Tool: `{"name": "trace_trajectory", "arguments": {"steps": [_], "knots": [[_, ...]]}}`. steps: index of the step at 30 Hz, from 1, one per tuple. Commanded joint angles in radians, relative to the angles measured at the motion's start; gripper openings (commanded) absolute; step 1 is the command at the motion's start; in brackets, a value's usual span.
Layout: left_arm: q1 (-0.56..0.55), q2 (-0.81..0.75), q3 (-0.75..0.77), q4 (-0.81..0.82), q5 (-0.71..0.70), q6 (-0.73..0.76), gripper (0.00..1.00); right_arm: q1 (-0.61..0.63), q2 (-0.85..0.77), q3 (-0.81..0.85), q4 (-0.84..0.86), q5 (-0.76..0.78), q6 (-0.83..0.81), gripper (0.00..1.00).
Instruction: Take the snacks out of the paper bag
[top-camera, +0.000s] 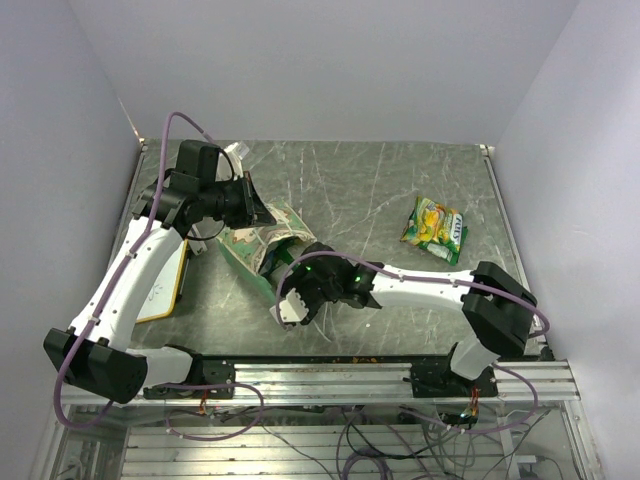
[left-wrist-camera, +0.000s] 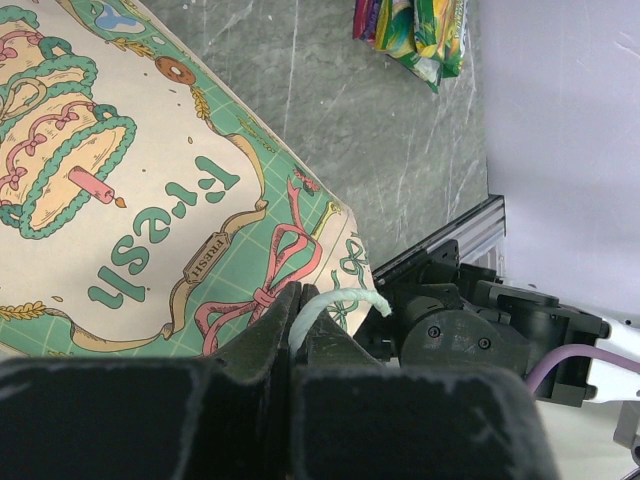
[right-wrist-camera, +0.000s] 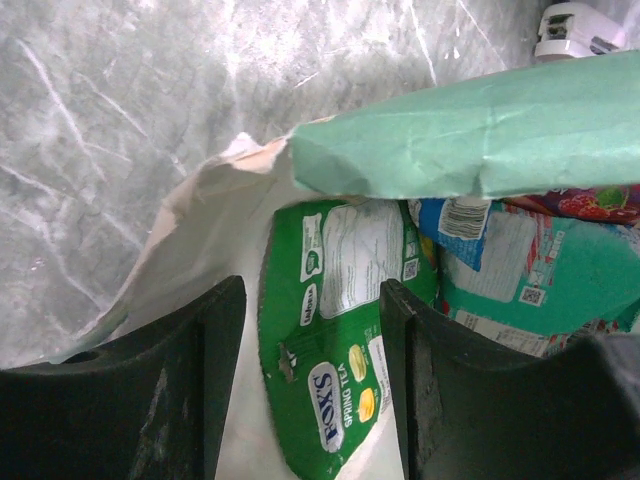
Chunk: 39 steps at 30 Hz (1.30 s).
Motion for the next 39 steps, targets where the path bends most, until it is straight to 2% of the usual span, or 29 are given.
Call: {"name": "trace_trajectory", "arguments": {"steps": [1, 11, 19, 20, 22, 24, 26, 34, 39], "knots": [[0.006, -0.013, 0.025, -0.010, 0.039, -0.013, 0.07, -0.011, 0.025, -0.006, 0.076, 0.019, 0.007, 0.56], [0.006, -0.001, 0.051, -0.089, 0.065, 0.034, 0.07, -0.061, 0.085, -0.037, 0.248, 0.006, -0.041, 0.55], [0.007, -0.025, 0.023, -0.056, 0.071, -0.005, 0.07, -0.079, 0.141, -0.025, 0.309, 0.037, -0.043, 0.52], [0.006, -0.028, 0.022, -0.051, 0.072, -0.009, 0.07, -0.082, 0.150, -0.018, 0.312, 0.038, -0.042, 0.49], [0.006, -0.031, 0.018, -0.048, 0.068, -0.013, 0.07, -0.087, 0.177, 0.018, 0.287, 0.035, -0.024, 0.31], [0.006, -0.032, 0.023, -0.066, 0.057, -0.003, 0.07, -0.088, 0.208, 0.086, 0.191, 0.035, -0.008, 0.14], [0.006, -0.036, 0.016, -0.076, 0.038, -0.003, 0.07, -0.088, 0.213, 0.126, 0.102, 0.011, 0.006, 0.02], [0.006, -0.046, 0.006, -0.052, 0.008, -0.040, 0.07, -0.084, 0.084, 0.079, 0.077, -0.097, 0.109, 0.00], [0.006, -0.021, 0.070, -0.061, -0.062, -0.022, 0.07, -0.082, 0.046, 0.078, 0.046, -0.091, 0.129, 0.00]]}}
